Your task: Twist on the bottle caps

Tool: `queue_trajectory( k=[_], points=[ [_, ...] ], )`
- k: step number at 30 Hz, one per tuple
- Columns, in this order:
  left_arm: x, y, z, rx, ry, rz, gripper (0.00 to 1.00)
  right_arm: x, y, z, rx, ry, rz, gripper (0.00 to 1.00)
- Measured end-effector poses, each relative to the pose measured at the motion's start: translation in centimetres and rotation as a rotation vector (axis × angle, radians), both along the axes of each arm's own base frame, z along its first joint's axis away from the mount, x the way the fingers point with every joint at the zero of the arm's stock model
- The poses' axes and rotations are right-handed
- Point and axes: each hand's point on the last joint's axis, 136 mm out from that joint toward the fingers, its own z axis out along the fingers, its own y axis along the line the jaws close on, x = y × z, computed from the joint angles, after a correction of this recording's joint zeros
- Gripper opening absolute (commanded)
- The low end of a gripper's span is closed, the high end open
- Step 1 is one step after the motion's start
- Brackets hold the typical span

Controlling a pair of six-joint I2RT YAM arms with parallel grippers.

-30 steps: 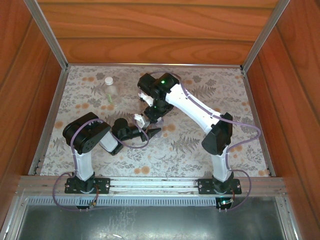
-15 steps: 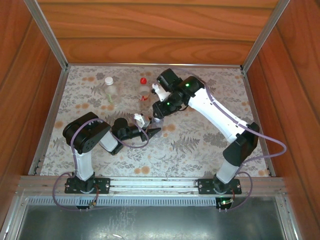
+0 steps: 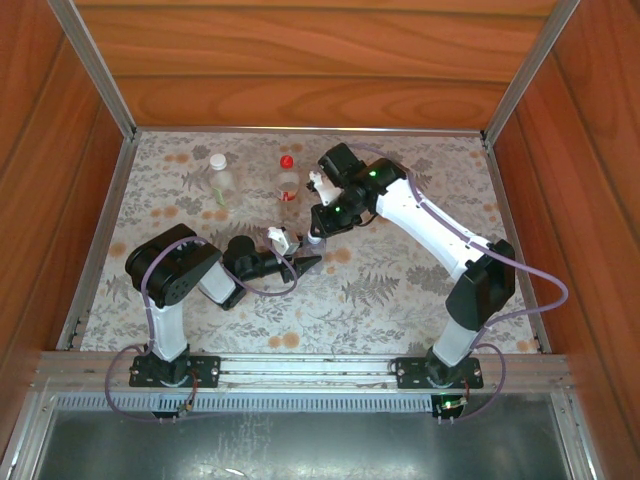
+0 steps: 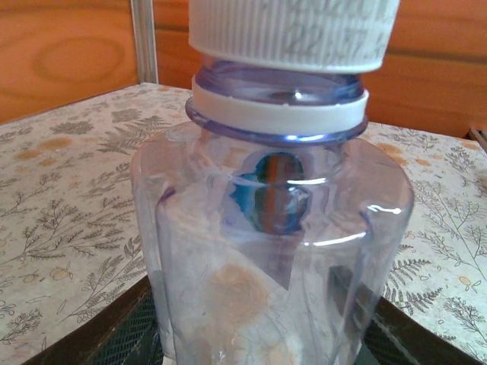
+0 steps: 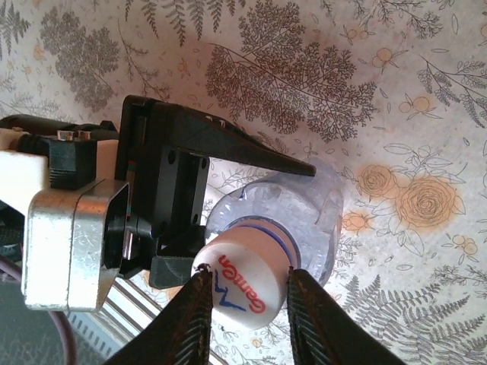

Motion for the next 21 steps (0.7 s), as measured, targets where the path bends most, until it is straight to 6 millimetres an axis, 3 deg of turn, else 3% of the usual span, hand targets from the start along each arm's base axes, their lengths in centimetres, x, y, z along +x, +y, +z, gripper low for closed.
queue_trajectory(
  k=[16, 21],
  points=[
    [0.22, 0.18, -0.02, -0.003, 0.011, 0.008, 0.52, 0.39, 0.4, -0.01, 0.026, -0.017, -0.001, 0.26],
    [0.39, 0.26, -0.04, -0.005, 0.021, 0.012, 0.52, 0.34, 0.44, 0.01, 0.046, -0.009, -0.016, 0.38]
  ],
)
